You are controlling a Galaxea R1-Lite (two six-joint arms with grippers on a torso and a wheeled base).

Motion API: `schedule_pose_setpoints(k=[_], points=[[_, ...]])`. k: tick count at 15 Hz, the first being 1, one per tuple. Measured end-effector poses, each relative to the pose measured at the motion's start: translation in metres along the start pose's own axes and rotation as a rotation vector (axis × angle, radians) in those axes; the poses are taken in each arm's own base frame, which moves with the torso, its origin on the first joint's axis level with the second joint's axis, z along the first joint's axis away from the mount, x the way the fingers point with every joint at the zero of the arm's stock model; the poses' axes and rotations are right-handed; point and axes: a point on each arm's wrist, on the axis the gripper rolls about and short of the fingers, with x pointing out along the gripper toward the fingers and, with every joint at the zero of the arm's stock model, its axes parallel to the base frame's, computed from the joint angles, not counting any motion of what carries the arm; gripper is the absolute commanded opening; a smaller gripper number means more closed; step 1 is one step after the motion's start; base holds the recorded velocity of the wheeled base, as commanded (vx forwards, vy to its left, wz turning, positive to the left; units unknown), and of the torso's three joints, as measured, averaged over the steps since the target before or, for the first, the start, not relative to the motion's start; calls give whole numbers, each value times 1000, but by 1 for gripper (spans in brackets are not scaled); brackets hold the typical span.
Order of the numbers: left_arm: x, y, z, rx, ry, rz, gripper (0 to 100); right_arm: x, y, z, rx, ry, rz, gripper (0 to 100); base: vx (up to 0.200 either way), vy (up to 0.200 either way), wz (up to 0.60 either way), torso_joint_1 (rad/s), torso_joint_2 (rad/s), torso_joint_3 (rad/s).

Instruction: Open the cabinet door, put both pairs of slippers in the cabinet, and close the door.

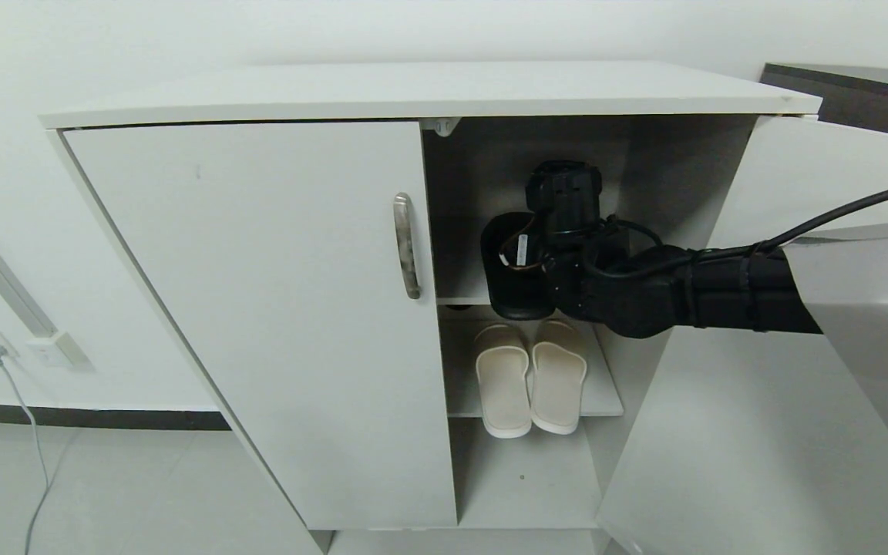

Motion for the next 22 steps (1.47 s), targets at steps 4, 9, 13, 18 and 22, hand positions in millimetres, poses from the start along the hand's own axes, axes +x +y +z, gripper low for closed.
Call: schedule_pose_setpoints(k=[4, 9, 13, 18, 22], points=[[0, 0, 0, 0, 0, 0, 0, -16, -5, 0, -18, 21, 10, 100, 0, 0, 0, 0, 0, 0], [0, 0, 0, -1, 0, -1, 0, -68, -18, 7, -32, 42, 70, 100, 0, 0, 0, 0, 0, 0], [0, 0, 0, -1, -1, -2, 0, -113, -36, 3, -28, 38, 143, 100, 0, 0, 0, 0, 0, 0], [0, 0, 0, -3, -2, -2, 0, -151, -52, -12, -9, -11, 252, 0, 0, 0, 0, 0, 0, 0], [0, 0, 0, -9, -2, -1, 0, -162, -55, -17, -41, -2, 283, 0, 0, 0, 0, 0, 0, 0]])
